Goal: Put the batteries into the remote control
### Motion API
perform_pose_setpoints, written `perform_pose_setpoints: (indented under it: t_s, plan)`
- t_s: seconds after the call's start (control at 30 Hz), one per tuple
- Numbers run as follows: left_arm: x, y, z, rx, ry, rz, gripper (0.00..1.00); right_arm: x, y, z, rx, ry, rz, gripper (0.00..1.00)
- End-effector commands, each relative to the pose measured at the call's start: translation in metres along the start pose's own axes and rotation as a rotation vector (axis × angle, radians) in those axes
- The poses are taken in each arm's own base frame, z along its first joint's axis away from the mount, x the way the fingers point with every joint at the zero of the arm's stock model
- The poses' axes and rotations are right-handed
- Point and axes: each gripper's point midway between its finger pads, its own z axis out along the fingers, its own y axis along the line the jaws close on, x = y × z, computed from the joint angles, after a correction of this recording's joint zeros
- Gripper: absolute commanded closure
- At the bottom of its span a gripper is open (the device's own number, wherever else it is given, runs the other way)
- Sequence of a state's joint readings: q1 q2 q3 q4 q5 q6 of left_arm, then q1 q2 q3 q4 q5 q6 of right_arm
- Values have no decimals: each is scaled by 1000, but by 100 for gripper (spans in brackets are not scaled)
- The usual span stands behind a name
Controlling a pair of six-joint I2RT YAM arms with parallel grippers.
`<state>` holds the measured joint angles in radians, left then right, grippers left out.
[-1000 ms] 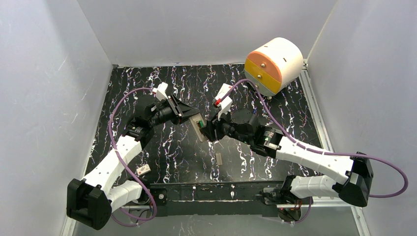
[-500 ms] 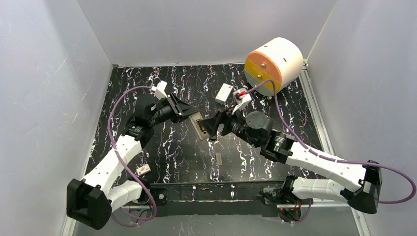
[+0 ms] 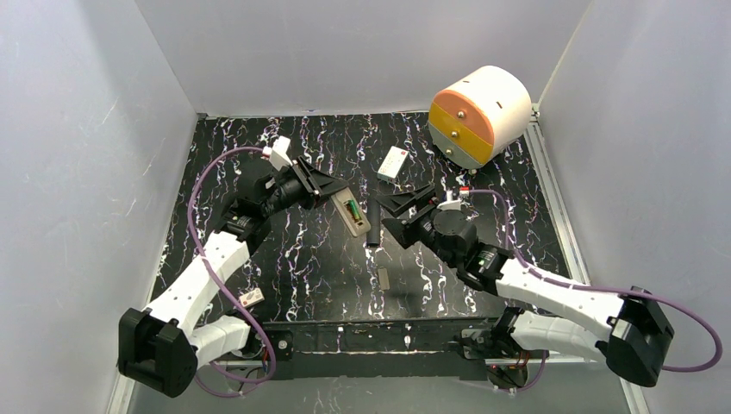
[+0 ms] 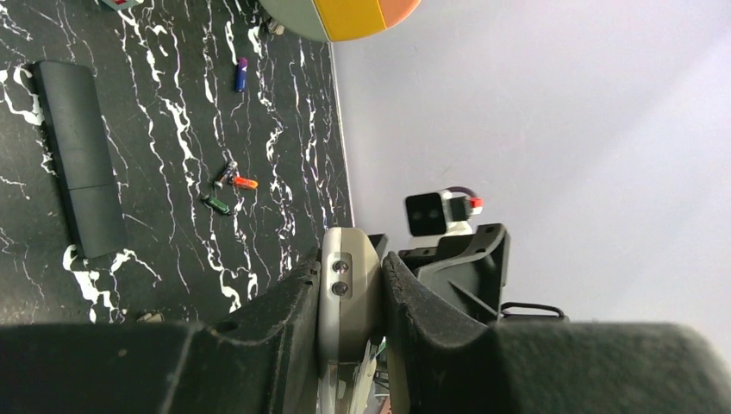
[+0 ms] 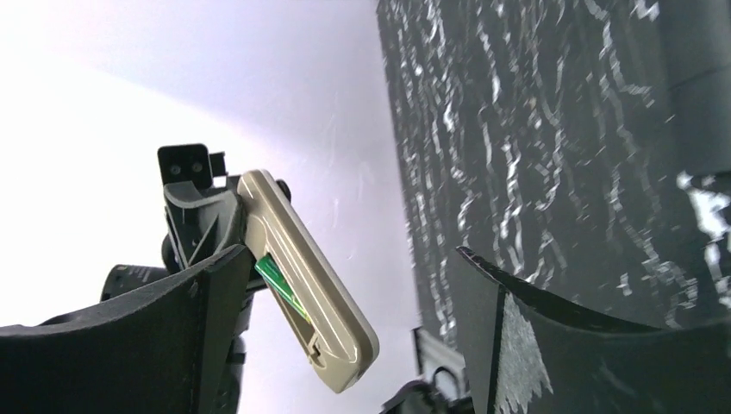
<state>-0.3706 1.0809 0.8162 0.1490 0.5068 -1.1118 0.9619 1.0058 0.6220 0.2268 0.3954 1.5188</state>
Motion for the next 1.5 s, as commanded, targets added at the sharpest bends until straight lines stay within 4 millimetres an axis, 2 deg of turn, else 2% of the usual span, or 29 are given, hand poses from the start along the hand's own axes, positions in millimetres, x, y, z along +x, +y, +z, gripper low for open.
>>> perform_pose_setpoints:
  t_s: [0.0,0.2,0.53,0.77,0.83,1.0,1.27,1.47]
  plan:
    - [-13,-27,2,62,-29,35,100,17,48,-1,-165,119,258,7]
    - [-15,-30,6,74,-26,33,100,28,68,4,-237,180,284,2]
    - [-15,-36,7,106,-14,62,100,45,70,18,-215,248,318,2]
    - [-4,-38,2,138,34,112,100,41,77,20,-252,239,354,10]
    - [-2,-38,2,141,40,116,100,46,78,21,-248,256,347,11]
    - [-1,-37,1,149,44,125,100,53,77,23,-245,293,346,13]
    - [2,-38,1,160,54,133,100,53,75,22,-244,296,355,22]
    - [5,-35,2,162,71,130,100,55,83,19,-261,324,373,24]
